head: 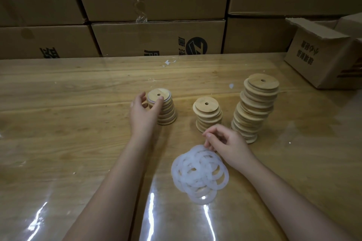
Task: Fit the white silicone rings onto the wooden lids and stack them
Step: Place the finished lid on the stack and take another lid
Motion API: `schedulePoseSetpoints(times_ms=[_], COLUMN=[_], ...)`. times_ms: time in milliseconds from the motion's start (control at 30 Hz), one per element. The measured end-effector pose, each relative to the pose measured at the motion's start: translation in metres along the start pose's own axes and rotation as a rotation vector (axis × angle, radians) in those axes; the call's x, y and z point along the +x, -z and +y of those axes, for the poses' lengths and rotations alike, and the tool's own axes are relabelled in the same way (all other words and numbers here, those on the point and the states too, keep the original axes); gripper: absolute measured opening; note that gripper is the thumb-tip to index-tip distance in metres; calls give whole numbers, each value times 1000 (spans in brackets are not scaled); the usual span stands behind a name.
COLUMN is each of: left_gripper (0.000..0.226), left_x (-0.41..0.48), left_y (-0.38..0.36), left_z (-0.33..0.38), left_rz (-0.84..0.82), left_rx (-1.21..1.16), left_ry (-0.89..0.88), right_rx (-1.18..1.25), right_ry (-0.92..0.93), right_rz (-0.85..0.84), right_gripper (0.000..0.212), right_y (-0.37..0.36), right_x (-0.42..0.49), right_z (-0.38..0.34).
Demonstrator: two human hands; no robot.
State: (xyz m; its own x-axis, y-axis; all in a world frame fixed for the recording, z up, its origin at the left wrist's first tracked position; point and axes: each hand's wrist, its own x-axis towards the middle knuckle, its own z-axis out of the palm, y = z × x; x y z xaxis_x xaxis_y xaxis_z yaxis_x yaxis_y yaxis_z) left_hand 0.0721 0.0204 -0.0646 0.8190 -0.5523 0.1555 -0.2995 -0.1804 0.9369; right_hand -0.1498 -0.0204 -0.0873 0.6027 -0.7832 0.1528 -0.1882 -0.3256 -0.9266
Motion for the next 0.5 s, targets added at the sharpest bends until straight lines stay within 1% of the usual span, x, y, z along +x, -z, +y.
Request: schedulePoseSetpoints(times_ms=[33, 67, 100, 133, 167, 200, 233, 300, 367, 433, 500], left_gripper=[55, 49, 41, 32, 25, 20, 18, 26, 44, 56, 54], left_x=[-4, -9, -17, -25, -33, -41, -47, -53, -53, -51, -49], left_y=[0, 1, 1, -1, -5, -9, -15, -28, -42, -51, -56], left_z=[2, 6, 11, 16, 20, 24, 27, 30, 30, 33, 35], left_rz=[49, 118, 177, 191, 148, 63, -35, -176, -254, -315, -344], left_rx=[44, 88, 117, 128, 118, 102, 99, 164, 226, 170, 79], left_ry=[-32, -109, -233, -376, -505, -584, -597, -492, -283, -65, 78], right_rx=[1, 2, 2, 0, -3, -8, -12, -19, -43, -96, -155], right_ry=[-2, -5, -6, -5, -2, 3, 8, 10, 11, 21, 48], right_rz=[-1, 0, 0, -1, -4, -7, -7, -6, -14, -47, -112], right_gripper=[13, 13, 13, 12, 12, 12, 12, 13, 14, 18, 19], right_y=[0, 0, 0, 0, 0, 0, 0, 0, -1, -1, -2], right_x=[0, 0, 0, 0, 0, 1, 1, 1, 1, 1, 1], right_z=[0, 0, 1, 1, 1, 1, 1, 2, 4, 3, 2])
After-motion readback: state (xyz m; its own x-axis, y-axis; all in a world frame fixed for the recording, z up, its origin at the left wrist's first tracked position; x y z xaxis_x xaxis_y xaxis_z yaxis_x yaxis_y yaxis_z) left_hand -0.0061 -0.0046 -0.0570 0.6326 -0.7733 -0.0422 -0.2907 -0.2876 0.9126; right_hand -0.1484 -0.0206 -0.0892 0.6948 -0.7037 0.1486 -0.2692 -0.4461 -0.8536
